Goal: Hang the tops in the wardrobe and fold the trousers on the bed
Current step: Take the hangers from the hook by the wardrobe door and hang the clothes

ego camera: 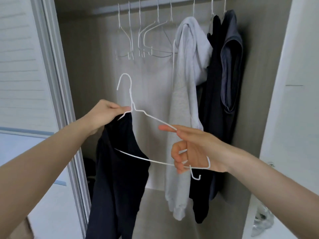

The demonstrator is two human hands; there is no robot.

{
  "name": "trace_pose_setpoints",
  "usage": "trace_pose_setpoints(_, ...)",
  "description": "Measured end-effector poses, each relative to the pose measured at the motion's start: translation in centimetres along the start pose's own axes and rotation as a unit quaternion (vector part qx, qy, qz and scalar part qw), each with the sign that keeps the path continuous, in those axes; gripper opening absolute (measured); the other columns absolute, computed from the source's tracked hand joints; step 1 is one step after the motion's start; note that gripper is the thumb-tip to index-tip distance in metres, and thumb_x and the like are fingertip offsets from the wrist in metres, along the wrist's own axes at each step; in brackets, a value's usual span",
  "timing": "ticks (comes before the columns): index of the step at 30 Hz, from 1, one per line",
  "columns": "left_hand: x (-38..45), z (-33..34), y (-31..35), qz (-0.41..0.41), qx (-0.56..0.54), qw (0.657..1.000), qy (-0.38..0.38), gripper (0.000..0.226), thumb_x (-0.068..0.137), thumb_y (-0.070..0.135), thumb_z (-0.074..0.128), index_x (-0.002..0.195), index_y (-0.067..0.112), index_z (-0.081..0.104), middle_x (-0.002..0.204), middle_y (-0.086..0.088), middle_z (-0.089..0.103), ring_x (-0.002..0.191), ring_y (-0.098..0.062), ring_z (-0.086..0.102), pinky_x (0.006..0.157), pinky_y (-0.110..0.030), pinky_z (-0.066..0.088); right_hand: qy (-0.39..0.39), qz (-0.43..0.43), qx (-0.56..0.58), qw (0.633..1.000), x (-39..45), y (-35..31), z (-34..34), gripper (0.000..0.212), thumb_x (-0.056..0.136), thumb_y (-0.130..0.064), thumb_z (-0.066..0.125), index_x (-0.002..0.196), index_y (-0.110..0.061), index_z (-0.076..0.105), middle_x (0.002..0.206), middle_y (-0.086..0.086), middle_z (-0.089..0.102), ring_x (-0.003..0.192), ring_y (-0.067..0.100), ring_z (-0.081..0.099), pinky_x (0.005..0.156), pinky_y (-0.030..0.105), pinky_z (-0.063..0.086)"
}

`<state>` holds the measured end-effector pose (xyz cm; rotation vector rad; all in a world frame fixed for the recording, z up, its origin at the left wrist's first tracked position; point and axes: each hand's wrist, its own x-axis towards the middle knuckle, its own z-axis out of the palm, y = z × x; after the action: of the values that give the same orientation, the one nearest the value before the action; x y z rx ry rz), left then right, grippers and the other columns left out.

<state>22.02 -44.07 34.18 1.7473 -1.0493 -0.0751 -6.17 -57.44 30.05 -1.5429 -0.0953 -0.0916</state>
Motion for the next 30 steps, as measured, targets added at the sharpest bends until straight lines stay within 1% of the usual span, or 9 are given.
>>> trace_pose_setpoints(5,-1.4,-0.1,3.0,0.057,0.033,0.997,-0.028,0.048,0.09,0.05,0.062,0.082,0.004,0.073,0.074,-0.012,0.058,0.069,-0.017,0.051,0.073,-0.031,0.044,0.033,-0.093,0.003,0.995,1.0,1.9,-0.6,0.042,0.097,-0.031,0.045,0.137,-0.022,0.05,0.067,0.01,0.057,0.063,0.024,0.06,0.085,0.06,0.049)
trace_pose_setpoints(10,-1.8,-2.1,4.0,0.203,0.279,0.937,0.058,0.023,0.094,0.037,0.059,0.091,0.023,0.077,0.092,-0.012,0.05,0.095,-0.019,0.047,0.089,-0.025,0.032,0.025,-0.141,0.045,0.989,0.7,1.8,-1.3,0.047,0.096,-0.03,0.046,0.141,-0.018,0.046,0.067,0.008,0.055,0.064,0.024,0.058,0.088,0.067,0.045)
trace_pose_setpoints(12,-2.0,-2.3,4.0,0.2,0.225,0.954,0.013,0.025,0.096,0.038,0.055,0.078,0.023,0.067,0.088,0.001,0.049,0.089,-0.009,0.045,0.086,-0.024,0.034,-0.003,-0.143,0.07,0.987,0.6,1.7,-1.4,0.049,0.097,-0.032,0.048,0.143,-0.018,0.043,0.074,0.01,0.058,0.072,0.025,0.061,0.086,0.065,0.045)
trace_pose_setpoints(14,-2.3,-2.0,3.9,0.187,0.153,0.97,-0.005,0.031,0.098,0.04,0.051,0.074,0.02,0.055,0.071,0.009,0.046,0.068,-0.003,0.041,0.066,-0.02,0.035,-0.039,-0.134,0.113,0.984,0.5,1.5,-1.7,0.055,0.096,-0.041,0.049,0.145,-0.017,0.041,0.089,0.011,0.06,0.088,0.027,0.061,0.086,0.064,0.044)
trace_pose_setpoints(17,-2.2,-1.1,4.0,0.193,0.052,0.977,0.076,0.028,0.098,0.034,0.056,0.075,0.017,0.057,0.064,0.014,0.048,0.061,0.001,0.042,0.059,-0.011,0.034,-0.059,-0.125,0.236,0.962,0.4,0.9,-1.7,0.065,0.095,-0.057,0.038,0.142,-0.013,0.046,0.109,0.014,0.062,0.108,0.032,0.059,0.093,0.057,0.044)
trace_pose_setpoints(20,-1.8,-0.5,4.2,0.162,-0.048,0.976,0.135,0.029,0.095,0.034,0.06,0.081,0.009,0.063,0.071,0.005,0.054,0.069,-0.005,0.048,0.07,-0.018,0.04,0.027,-0.149,0.31,0.939,1.0,1.2,-1.2,0.047,0.093,-0.033,0.047,0.127,-0.004,0.06,0.103,0.017,0.062,0.105,0.033,0.063,0.088,0.044,0.052)
trace_pose_setpoints(23,-1.7,-0.1,4.4,0.167,-0.073,0.969,0.166,0.027,0.093,0.032,0.064,0.082,0.007,0.066,0.065,0.016,0.058,0.064,0.002,0.052,0.065,-0.01,0.042,0.084,-0.145,0.31,0.936,1.4,1.9,-1.0,0.041,0.084,-0.009,0.048,0.118,0.007,0.062,0.102,0.022,0.062,0.109,0.043,0.061,0.084,0.045,0.056)
trace_pose_setpoints(27,-1.8,0.0,4.9,0.168,-0.075,0.963,0.194,0.026,0.091,0.028,0.067,0.083,0.003,0.067,0.069,0.009,0.059,0.066,-0.001,0.053,0.067,-0.014,0.044,0.099,-0.127,0.349,0.923,1.6,2.5,-0.8,0.04,0.08,-0.004,0.046,0.113,0.007,0.066,0.111,0.023,0.065,0.115,0.042,0.058,0.084,0.048,0.055)
trace_pose_setpoints(30,-2.0,-0.3,5.0,0.169,-0.074,0.963,0.197,0.028,0.091,0.028,0.067,0.085,0.001,0.067,0.076,-0.001,0.062,0.072,-0.007,0.055,0.074,-0.023,0.046,0.137,-0.117,0.397,0.9,2.1,3.0,-0.6,0.031,0.086,0.0,0.046,0.102,0.011,0.07,0.11,0.025,0.066,0.107,0.043,0.063,0.075,0.047,0.058)
